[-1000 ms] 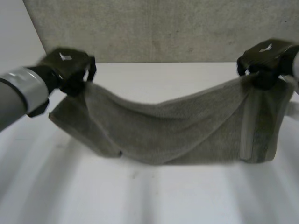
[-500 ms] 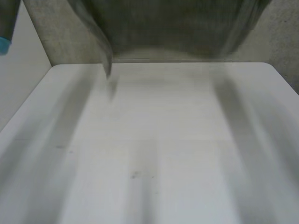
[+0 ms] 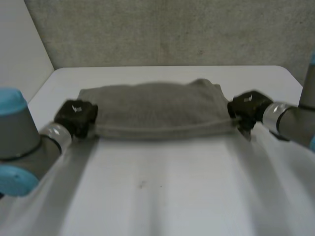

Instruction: Fold the towel.

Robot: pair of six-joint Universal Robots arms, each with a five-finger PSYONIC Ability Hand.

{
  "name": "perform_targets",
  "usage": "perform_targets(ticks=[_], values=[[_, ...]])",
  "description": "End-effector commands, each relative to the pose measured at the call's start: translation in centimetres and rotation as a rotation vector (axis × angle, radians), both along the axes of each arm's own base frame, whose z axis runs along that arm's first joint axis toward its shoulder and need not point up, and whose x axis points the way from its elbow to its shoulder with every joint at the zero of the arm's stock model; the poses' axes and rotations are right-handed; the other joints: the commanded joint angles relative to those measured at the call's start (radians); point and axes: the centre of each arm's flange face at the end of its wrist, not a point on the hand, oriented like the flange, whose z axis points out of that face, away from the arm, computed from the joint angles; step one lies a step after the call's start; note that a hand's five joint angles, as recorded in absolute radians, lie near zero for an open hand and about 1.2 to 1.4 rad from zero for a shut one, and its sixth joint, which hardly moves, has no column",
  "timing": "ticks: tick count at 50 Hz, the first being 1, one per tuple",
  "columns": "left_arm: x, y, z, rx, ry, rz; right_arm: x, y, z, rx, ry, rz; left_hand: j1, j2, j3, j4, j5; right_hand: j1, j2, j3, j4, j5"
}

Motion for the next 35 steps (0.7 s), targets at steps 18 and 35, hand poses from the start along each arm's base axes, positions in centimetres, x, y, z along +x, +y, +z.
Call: perform_targets(ticks=[18,35], values=[[0.5,2.1,-1.9,-0.039,-0.041,-0.016,-1.8,2.6,-2.1,-0.082,-0.059,0.004,-0.649,-0.699,-0.698,-0.698,-0.689,0.003,0.182,0.181,0.179,0.186],[1.3,4.5,-2.9,0.034,-0.046,-0.004,-2.4,2.2,-2.9,-0.062,-0.05,-0.026,-0.637,-0.687,-0.686,-0.687,-0.678,0.003,0.182,0.181,0.179,0.186]])
